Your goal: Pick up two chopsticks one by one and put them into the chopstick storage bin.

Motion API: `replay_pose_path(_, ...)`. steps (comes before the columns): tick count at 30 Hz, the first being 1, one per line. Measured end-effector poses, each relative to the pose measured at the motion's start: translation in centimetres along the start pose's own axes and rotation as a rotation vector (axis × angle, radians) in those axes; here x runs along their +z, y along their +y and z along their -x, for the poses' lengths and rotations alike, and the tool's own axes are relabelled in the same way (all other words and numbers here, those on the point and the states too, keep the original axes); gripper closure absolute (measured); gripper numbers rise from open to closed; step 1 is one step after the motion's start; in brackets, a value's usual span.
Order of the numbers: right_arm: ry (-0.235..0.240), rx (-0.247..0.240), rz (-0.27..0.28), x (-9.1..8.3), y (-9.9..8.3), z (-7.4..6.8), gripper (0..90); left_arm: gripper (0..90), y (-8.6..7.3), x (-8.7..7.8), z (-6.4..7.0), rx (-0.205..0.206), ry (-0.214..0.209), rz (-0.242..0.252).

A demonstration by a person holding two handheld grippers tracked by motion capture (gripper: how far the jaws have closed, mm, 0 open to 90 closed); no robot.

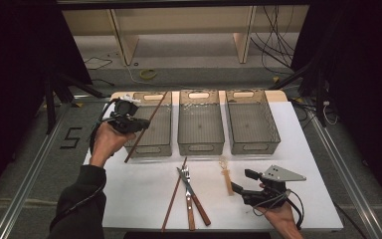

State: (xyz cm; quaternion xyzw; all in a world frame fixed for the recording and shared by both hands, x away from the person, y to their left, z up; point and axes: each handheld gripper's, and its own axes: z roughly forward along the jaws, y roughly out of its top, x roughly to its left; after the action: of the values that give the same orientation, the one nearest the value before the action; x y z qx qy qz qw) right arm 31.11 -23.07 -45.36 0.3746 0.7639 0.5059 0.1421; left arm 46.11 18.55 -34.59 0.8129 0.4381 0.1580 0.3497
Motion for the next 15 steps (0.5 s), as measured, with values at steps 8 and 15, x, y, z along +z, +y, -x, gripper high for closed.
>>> replay_pose_path(8,0.003,-0.001,0.002,0.0,0.0,0.0,28.6,83.8,2.1,0.9,-0.7,-0.003,0.027,0.024)
replay_pose_path(15,0.008,-0.002,0.001,0.1,0.0,0.1,28.6,83.8,3.3,2.2,-1.3,0.007,0.045,0.012)
